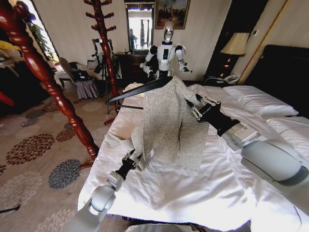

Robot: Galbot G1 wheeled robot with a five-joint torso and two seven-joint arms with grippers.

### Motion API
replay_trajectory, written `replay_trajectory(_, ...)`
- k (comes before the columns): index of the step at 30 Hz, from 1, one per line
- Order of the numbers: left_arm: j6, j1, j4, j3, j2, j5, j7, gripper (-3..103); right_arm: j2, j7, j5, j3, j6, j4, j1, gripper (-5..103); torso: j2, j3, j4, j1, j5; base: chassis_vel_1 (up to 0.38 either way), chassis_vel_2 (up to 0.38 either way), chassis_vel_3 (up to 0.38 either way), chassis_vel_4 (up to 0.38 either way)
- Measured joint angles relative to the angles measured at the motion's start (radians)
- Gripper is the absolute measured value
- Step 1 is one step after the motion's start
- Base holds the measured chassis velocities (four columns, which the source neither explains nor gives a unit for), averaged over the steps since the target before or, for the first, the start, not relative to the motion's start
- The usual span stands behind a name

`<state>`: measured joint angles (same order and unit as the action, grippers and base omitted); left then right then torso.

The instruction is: Pick up the clothes from the bed and hang them on the clothes hanger.

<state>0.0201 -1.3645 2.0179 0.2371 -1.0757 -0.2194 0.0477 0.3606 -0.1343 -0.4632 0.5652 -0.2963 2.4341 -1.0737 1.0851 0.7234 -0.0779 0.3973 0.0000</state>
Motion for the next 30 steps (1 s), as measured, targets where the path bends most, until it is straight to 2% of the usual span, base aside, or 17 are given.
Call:
replay_trajectory(1, 0.0, 0.0, 0.004, 0.004, 0.002, -0.007, 0.003, 28, 0.0, 0.0, 0.0, 0.0, 0.0, 0.001, 0.0, 23, 0.0, 0.0, 0.0, 0.0, 0.0, 0.0, 0.0, 0.0, 0.0)
replay_trajectory(3, 0.0, 0.004, 0.023, 0.019, 0.008, -0.039, 0.008, 18, -0.001, 0.0, 0.0, 0.0, 0.0, 0.003, -0.001, 23, 0.0, 0.0, 0.0001, 0.0, -0.0001, 0.0, 0.0, 0.0, 0.0)
replay_trajectory(4, 0.0, 0.004, 0.023, 0.019, 0.008, -0.039, 0.008, 18, -0.001, 0.0, 0.0, 0.0, 0.0, 0.003, -0.001, 23, 0.0, 0.0, 0.0001, 0.0, -0.0001, 0.0, 0.0, 0.0, 0.0)
replay_trajectory(7, 0.002, 0.007, 0.063, 0.046, 0.018, -0.093, 0.01, 3, -0.002, 0.0, 0.0, 0.004, 0.0, 0.004, -0.002, 23, 0.0, 0.0, 0.0, 0.0, -0.0001, 0.0, 0.0, 0.0, 0.0)
replay_trajectory(8, 0.002, 0.007, 0.084, 0.064, 0.024, -0.123, 0.012, 1, -0.003, 0.0, 0.0, 0.005, 0.0, 0.003, -0.003, 23, 0.0, 0.0, 0.0, 0.0, 0.0, 0.0, 0.0, 0.0, 0.0)
replay_trajectory(10, 0.002, 0.007, 0.093, 0.073, 0.028, -0.136, 0.013, 1, -0.003, 0.0, 0.0, 0.005, 0.0, 0.002, -0.003, 23, 0.0, 0.0, 0.0, 0.0, -0.0001, 0.0, 0.0, 0.0, 0.0)
replay_trajectory(12, 0.003, 0.003, 0.131, 0.128, 0.047, -0.197, 0.026, 0, -0.004, 0.0, 0.0, 0.005, 0.0, 0.0, -0.003, 23, 0.0, 0.0, 0.0, 0.0, 0.0, 0.0, 0.0, 0.0, 0.0)
replay_trajectory(16, 0.003, 0.005, 0.151, 0.189, 0.066, -0.255, 0.035, 0, -0.004, 0.0, 0.0, 0.005, -0.001, -0.003, -0.002, 23, 0.0, 0.0, 0.0, 0.0, -0.0001, 0.0, 0.0, 0.0, 0.0)
replay_trajectory(18, 0.003, 0.019, 0.166, 0.256, 0.091, -0.332, 0.061, 0, -0.004, 0.001, 0.001, 0.003, -0.001, -0.016, -0.002, 23, 0.0, 0.0, 0.0, 0.0, -0.0002, 0.0, 0.0, 0.0, 0.0)
replay_trajectory(21, 0.001, 0.031, 0.17, 0.287, 0.106, -0.371, 0.08, 0, -0.004, 0.001, 0.002, 0.002, -0.001, -0.023, -0.002, 23, 0.0, 0.0, 0.0001, 0.0, 0.0, 0.0, 0.0, 0.0, 0.0)
replay_trajectory(24, 0.0, 0.071, 0.174, 0.354, 0.142, -0.478, 0.128, 0, -0.004, 0.001, 0.002, 0.002, -0.003, -0.025, -0.002, 23, 0.0, 0.0, 0.0, 0.0, 0.0, 0.0, 0.0, 0.0, 0.0)
replay_trajectory(25, 0.0, 0.071, 0.174, 0.354, 0.142, -0.478, 0.128, 0, -0.004, 0.001, 0.002, 0.002, -0.003, -0.025, -0.002, 23, 0.0, 0.0, 0.0, 0.0, 0.0, 0.0, 0.0, 0.0, 0.0)
replay_trajectory(27, 0.004, 0.1, 0.162, 0.387, 0.159, -0.538, 0.146, 0, -0.002, -0.001, 0.001, 0.003, -0.004, -0.023, -0.005, 23, 0.0, 0.0, 0.0, 0.0, 0.0001, 0.0, 0.0, 0.0, 0.0)
replay_trajectory(29, 0.006, 0.106, 0.156, 0.395, 0.162, -0.552, 0.15, 0, -0.002, -0.003, 0.001, 0.003, -0.005, -0.023, -0.007, 23, 0.0, 0.0, 0.0, 0.0, 0.0, 0.0, 0.0, 0.0, 0.0)
replay_trajectory(30, 0.01, 0.121, 0.134, 0.411, 0.169, -0.584, 0.169, 0, 0.0, -0.009, -0.004, 0.004, -0.006, -0.023, -0.01, 23, 0.0, 0.0, 0.0, 0.0, -0.0001, 0.0, 0.0, 0.0, 0.0)
